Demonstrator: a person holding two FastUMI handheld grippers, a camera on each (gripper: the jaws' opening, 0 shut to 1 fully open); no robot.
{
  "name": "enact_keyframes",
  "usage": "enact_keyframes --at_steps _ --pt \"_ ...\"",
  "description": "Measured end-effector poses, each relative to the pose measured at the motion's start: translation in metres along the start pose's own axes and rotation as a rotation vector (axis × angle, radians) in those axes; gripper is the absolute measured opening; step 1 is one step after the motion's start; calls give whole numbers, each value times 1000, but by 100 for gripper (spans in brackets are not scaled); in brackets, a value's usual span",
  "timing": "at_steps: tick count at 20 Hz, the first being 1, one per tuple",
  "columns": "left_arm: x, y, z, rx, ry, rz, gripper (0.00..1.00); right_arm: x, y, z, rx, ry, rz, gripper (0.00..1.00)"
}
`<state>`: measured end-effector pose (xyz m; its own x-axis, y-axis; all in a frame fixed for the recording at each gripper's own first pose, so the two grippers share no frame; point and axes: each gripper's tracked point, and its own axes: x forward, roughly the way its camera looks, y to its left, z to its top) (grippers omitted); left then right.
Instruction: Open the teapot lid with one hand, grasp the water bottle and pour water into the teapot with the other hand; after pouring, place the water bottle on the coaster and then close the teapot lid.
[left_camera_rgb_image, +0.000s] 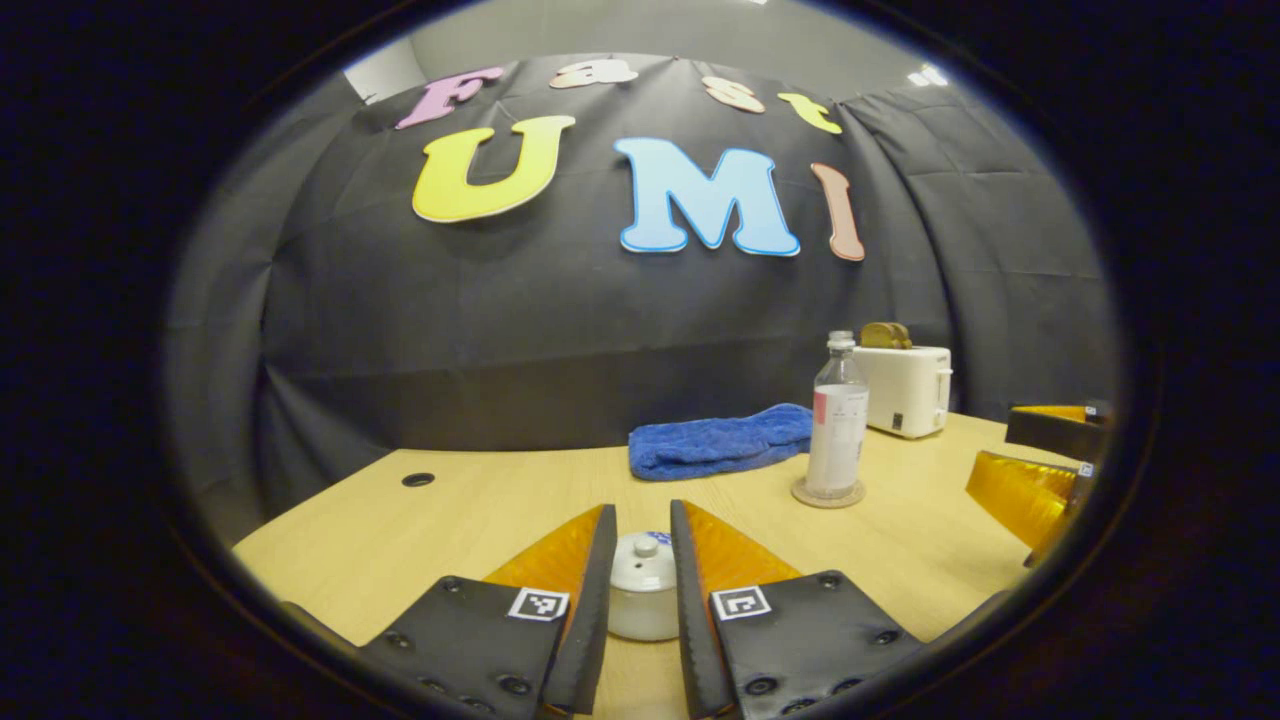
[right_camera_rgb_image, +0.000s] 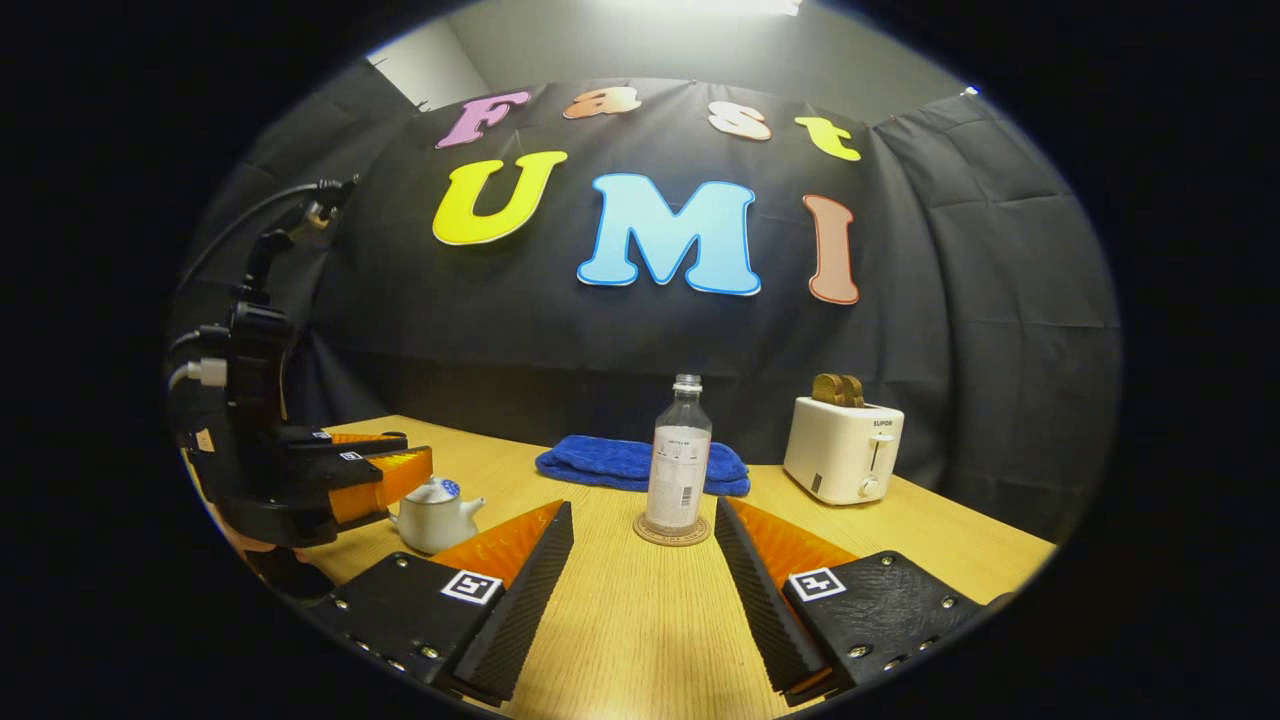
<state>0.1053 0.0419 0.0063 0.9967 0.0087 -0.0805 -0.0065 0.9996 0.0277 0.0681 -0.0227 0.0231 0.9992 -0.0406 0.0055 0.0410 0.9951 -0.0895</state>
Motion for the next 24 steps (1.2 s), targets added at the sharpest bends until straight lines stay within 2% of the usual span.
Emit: enact_keyframes --at_steps 2,3,8,17,21,24 --pt "-20 -1 2 -5 -18 6 41 -7 2 1 2 -17 0 89" --pt "-28 -2 4 -6 -28 12 46 -11 2 2 7 -30 2 89" --pt "-67 4 6 0 -68 40 46 -34 -4 10 25 -59 -10 89" --pt "-113 13 -8 -33 -25 100 48 -75 -3 21 -12 -69 -20 89" --pt "-128 17 -5 -41 -21 139 47 -89 -2 20 13 -63 4 89" --pt "-136 14 5 -37 -37 139 53 -93 -11 20 28 -67 -11 89"
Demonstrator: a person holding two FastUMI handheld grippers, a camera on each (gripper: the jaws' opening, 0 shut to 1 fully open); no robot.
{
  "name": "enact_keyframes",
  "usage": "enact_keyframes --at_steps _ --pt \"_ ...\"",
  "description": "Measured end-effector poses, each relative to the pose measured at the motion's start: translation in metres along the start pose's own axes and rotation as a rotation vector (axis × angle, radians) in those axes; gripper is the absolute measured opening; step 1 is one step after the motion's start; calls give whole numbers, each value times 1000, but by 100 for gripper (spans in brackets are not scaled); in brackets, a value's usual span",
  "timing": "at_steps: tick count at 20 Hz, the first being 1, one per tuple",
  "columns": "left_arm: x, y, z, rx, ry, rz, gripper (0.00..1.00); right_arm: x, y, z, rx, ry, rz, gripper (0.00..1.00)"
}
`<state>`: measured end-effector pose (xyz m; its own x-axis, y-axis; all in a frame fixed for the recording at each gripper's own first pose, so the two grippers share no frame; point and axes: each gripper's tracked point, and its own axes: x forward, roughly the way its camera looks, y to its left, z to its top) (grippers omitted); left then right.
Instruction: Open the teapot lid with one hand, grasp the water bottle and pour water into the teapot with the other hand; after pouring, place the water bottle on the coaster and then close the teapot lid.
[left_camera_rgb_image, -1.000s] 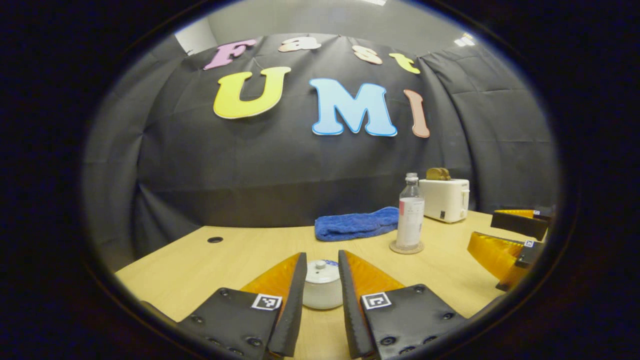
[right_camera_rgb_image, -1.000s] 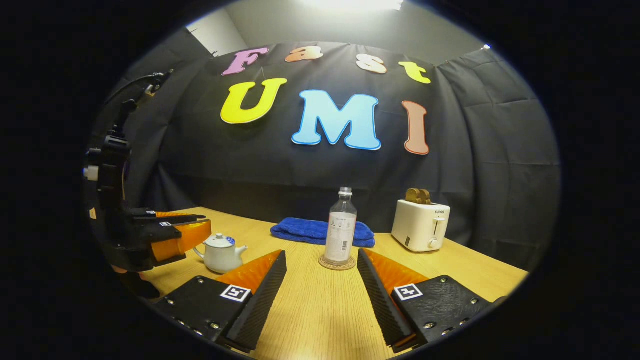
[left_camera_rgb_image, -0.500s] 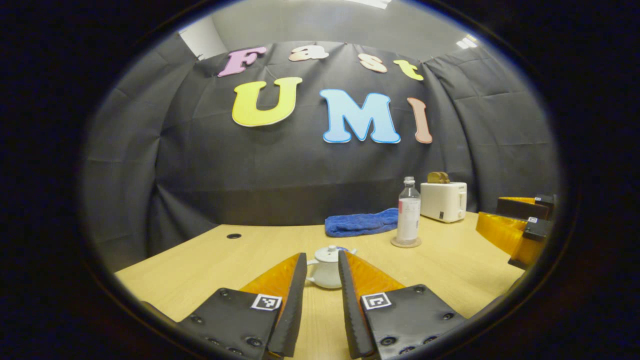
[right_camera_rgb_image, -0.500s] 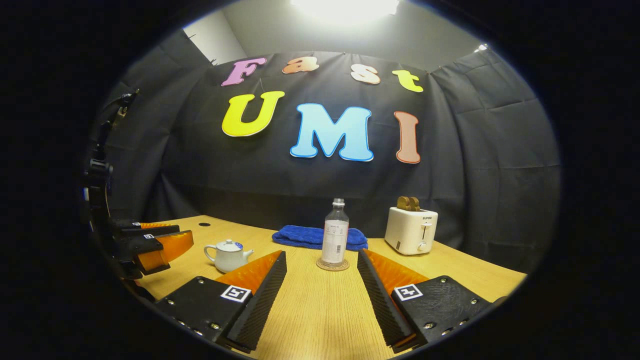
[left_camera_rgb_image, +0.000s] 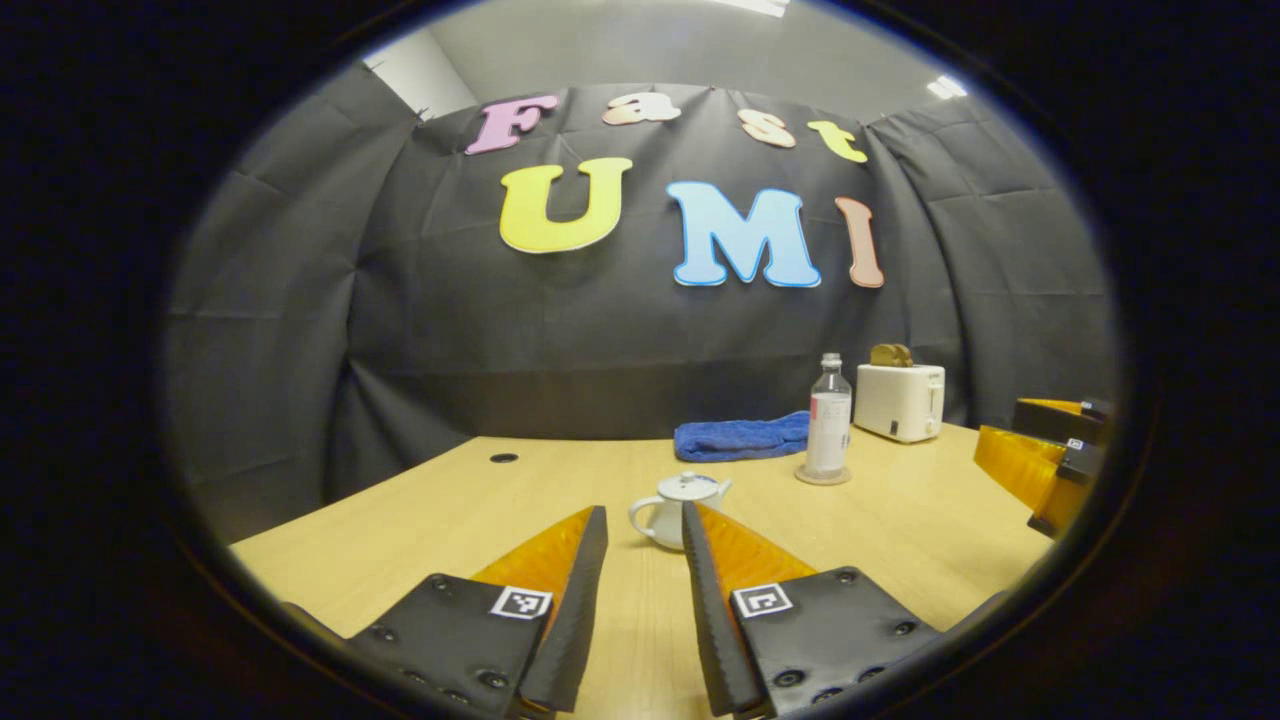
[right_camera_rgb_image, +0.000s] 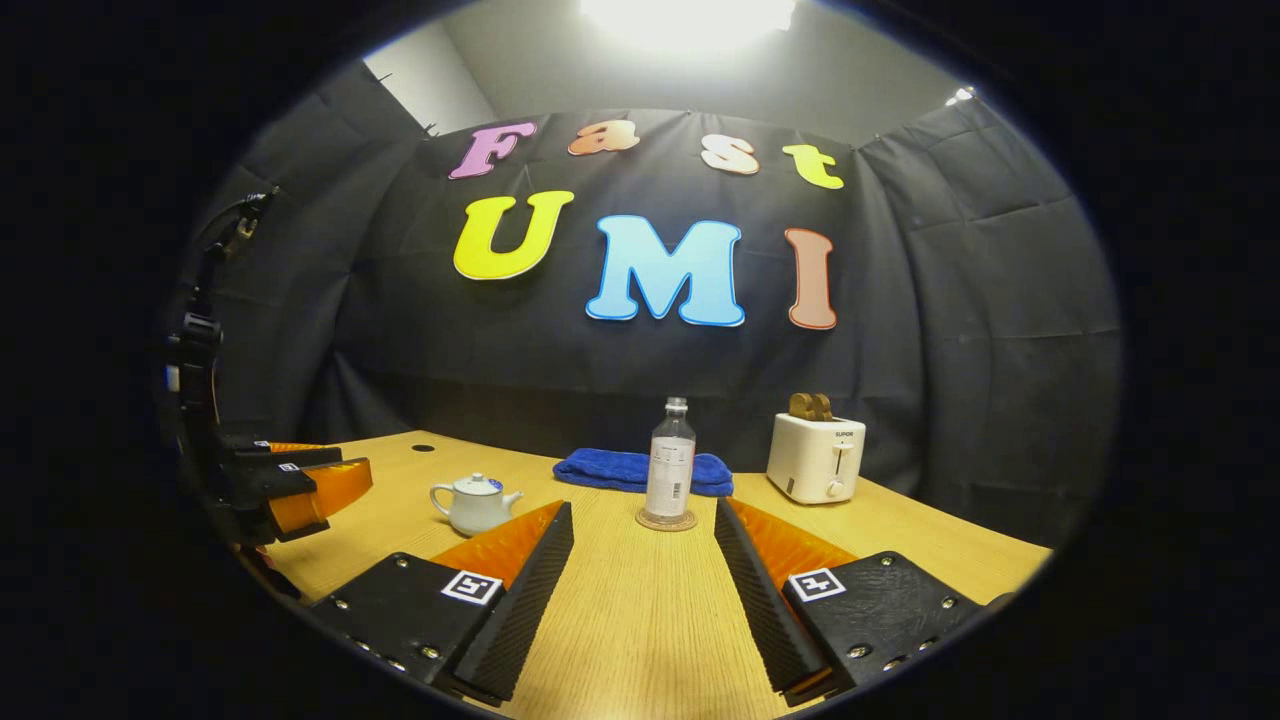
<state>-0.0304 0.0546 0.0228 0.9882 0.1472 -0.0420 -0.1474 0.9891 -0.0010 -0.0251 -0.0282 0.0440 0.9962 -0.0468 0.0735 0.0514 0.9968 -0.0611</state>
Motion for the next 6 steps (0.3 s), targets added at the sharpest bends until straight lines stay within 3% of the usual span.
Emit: enact_keyframes --at_steps 6 --pt "-9 -15 3 4 -3 -34 96 -7 -9 -6 -22 5 -19 89"
